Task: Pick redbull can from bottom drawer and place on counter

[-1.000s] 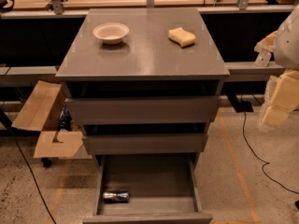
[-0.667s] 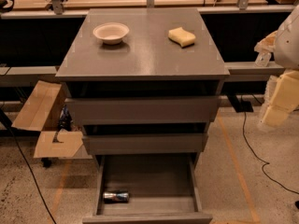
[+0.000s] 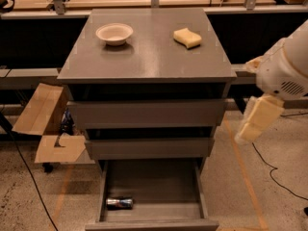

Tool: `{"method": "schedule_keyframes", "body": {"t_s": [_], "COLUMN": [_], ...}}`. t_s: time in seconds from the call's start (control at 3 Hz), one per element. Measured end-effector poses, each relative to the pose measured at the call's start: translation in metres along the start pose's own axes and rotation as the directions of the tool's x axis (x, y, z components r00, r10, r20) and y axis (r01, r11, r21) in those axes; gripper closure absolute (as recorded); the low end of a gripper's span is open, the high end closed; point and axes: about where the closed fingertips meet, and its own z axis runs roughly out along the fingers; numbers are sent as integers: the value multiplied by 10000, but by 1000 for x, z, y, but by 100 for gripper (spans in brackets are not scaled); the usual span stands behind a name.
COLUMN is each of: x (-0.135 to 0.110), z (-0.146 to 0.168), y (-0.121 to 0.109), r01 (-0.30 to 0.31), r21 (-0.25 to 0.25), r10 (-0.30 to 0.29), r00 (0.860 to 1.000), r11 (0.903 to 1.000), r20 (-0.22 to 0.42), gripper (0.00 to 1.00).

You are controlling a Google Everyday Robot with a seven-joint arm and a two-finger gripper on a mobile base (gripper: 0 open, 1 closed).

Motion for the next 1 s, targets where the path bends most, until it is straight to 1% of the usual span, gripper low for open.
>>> {"method": "schedule_keyframes", "body": {"t_s": [0.33, 0.67, 1.0], "x": [-5, -1, 2], "z": [63, 127, 135], "y": [-4, 5, 6], "r01": [-116, -212, -251], "r21": [-257, -1172, -1324], "r10": [135, 300, 350], "r00": [9972, 9968, 9967], "r11": [9996, 9929, 9909], "r20": [732, 740, 733], "gripper": [0, 0, 0]}}
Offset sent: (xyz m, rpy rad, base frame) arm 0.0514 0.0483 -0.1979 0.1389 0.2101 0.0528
